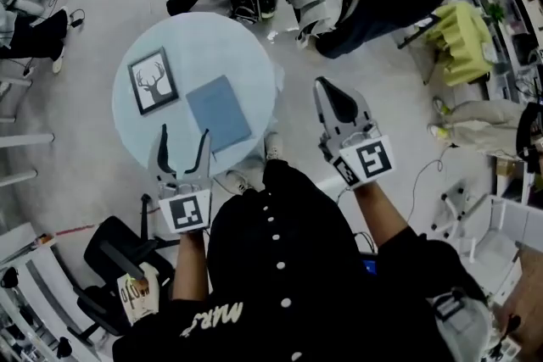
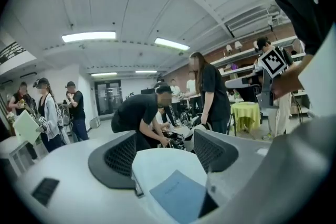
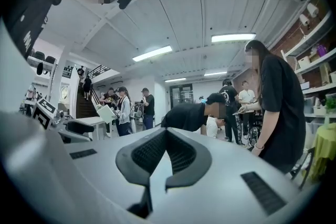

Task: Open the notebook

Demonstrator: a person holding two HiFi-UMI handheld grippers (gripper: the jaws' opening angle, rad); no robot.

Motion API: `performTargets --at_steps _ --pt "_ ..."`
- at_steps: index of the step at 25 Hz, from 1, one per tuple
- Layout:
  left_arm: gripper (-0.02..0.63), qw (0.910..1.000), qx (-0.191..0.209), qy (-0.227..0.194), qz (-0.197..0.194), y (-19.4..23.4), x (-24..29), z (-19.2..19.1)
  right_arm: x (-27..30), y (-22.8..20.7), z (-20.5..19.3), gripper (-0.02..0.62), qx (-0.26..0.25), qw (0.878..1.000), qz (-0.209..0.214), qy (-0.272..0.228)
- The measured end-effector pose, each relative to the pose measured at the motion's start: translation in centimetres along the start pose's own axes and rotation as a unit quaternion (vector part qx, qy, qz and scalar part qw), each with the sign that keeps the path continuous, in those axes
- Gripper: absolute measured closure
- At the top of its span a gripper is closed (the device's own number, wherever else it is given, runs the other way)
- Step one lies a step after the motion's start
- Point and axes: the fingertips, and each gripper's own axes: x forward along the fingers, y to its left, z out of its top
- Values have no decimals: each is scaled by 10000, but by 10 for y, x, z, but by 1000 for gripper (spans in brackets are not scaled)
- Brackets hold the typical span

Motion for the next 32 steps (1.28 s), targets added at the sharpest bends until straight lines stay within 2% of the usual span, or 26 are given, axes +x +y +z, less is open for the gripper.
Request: performTargets --at_steps 5,9,13,16,19,24,27,32 --pt "279 9932 301 903 -675 -50 37 -68 13 -8 -40 594 122 9994 144 296" --pt "279 9834 471 1308 -1163 -87 59 -121 23 -9 -73 594 169 9978 298 570" --pt "279 9692 999 1604 -1577 -115 75 -160 28 -8 -104 594 249 9953 409 842" --pt "279 9577 1140 1867 -1869 -136 86 -187 30 -7 -121 594 338 9937 459 965" --pt "279 9438 1441 2139 -2067 -147 102 -222 34 -10 -141 594 383 9927 489 1035" --pt "281 9237 1616 2532 -2377 -166 106 -261 26 -12 -165 594 521 9893 480 1276" --pt "281 9185 1672 2622 -2441 -170 113 -271 23 -14 -173 594 551 9883 494 1334" --pt "299 9159 1591 2704 -2503 -172 118 -278 22 -15 -180 594 588 9872 511 1394"
